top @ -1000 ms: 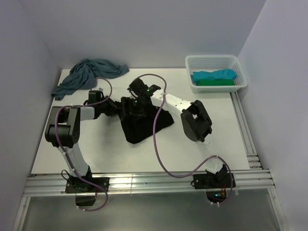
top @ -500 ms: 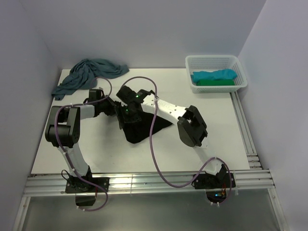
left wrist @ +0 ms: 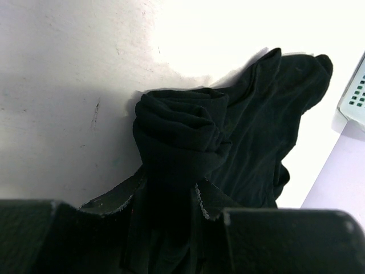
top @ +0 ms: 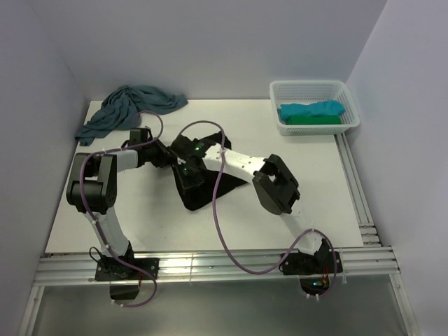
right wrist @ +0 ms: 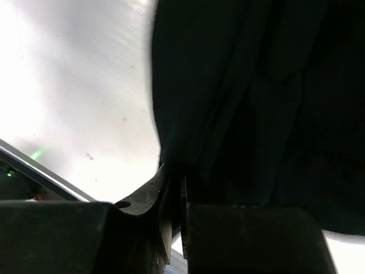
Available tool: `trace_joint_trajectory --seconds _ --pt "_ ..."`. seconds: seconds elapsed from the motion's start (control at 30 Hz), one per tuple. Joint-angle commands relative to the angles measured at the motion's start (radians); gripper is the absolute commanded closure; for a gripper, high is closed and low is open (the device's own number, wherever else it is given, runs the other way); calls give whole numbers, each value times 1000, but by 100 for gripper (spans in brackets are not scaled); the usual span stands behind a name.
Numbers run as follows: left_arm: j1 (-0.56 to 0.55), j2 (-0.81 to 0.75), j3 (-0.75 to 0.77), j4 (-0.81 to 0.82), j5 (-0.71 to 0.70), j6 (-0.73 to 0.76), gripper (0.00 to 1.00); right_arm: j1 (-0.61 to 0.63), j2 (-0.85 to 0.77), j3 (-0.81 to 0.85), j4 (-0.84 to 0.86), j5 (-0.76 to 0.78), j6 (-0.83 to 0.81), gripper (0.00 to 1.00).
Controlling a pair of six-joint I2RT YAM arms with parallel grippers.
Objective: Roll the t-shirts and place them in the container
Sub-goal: Roll the tshirt
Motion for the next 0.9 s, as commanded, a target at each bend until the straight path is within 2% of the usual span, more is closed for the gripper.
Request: trace_joint_trajectory --seconds 0.0,0.1,0.2,0.37,0.43,0.5,0.53,0.63,0.73,0.87 --pt "0 16 42 -24 -14 32 72 -59 -109 -200 155 -157 45 94" --pt "0 17 51 -32 -17 40 71 -119 -197 -413 389 -313 117 95" --pt "2 20 56 -33 -11 44 69 -191 -220 -547 572 -467 183 95" --pt "0 22 57 -33 -4 47 65 -252 -200 -623 781 -637 242 93" --pt "0 17 53 -30 6 49 58 -262 -166 -630 820 -711 283 93" --pt "2 2 39 -1 15 44 50 -276 -136 -632 847 -745 314 92" --pt "2 -3 33 9 29 41 42 -279 -128 -633 847 -756 320 92" --pt "5 -30 8 63 49 31 31 -296 -106 -641 883 -785 332 92" --pt "17 -57 -22 128 82 18 26 -312 -96 -682 945 -823 370 92" --pt "29 -67 -73 194 127 11 24 -338 -91 -765 1123 -859 473 91"
